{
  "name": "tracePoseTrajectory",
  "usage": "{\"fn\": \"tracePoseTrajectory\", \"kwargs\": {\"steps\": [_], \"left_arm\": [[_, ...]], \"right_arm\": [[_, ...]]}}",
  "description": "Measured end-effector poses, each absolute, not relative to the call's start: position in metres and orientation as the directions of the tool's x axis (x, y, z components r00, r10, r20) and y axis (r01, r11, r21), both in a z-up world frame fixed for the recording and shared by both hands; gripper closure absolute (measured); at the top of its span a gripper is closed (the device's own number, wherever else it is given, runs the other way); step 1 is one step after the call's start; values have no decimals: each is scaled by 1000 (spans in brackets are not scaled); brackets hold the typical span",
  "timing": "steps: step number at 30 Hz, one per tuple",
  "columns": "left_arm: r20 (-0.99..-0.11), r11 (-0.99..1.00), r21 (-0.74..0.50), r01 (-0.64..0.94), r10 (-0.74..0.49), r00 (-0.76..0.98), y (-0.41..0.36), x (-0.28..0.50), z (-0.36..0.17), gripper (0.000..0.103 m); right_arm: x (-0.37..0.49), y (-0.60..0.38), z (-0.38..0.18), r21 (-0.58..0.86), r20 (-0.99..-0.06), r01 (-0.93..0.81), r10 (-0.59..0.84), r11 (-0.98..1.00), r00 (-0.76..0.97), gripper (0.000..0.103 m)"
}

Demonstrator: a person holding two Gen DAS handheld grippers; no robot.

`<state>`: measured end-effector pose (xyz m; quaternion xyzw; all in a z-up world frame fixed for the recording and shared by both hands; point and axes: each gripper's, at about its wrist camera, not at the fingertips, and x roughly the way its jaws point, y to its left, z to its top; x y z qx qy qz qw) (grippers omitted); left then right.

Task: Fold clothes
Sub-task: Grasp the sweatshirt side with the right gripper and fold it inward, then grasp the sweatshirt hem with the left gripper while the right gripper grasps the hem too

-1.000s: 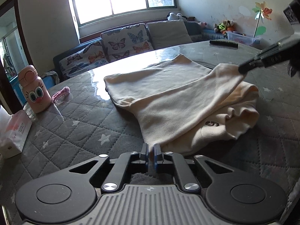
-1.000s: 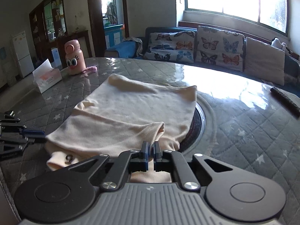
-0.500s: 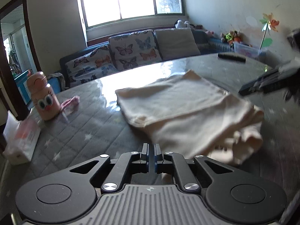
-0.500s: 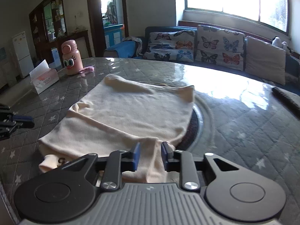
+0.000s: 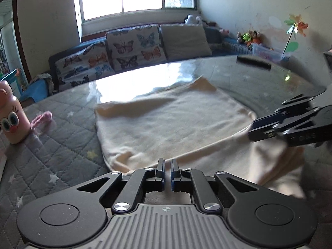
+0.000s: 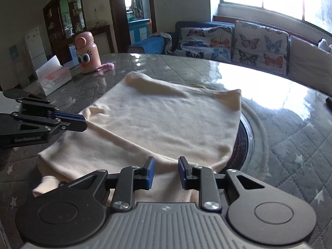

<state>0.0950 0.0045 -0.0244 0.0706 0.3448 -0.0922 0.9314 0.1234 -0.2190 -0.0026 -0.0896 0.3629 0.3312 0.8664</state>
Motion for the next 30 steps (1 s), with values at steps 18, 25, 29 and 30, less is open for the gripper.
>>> {"fn": "tracePoseTrajectory", "kwargs": {"steps": [18,25,29,30], "left_arm": [[-636,944,87,318,-193,747,-17,64,-17,95],[-658,945,84,315,-185,730,-10,51,-29,95],[-656,944,95,317,-181,733,-5,42,-24,93],[-657,942,100,320,-179,733,-4,40,-23,93]], "right_arm": [[87,-192,2,16,-689,-750,551,662,472,72],[78,-210,-4,-12,-712,-724,502,690,491,66],[72,-232,1,7,-707,-704,501,711,499,66],[70,-235,2,6,-706,-700,498,715,503,66]]}}
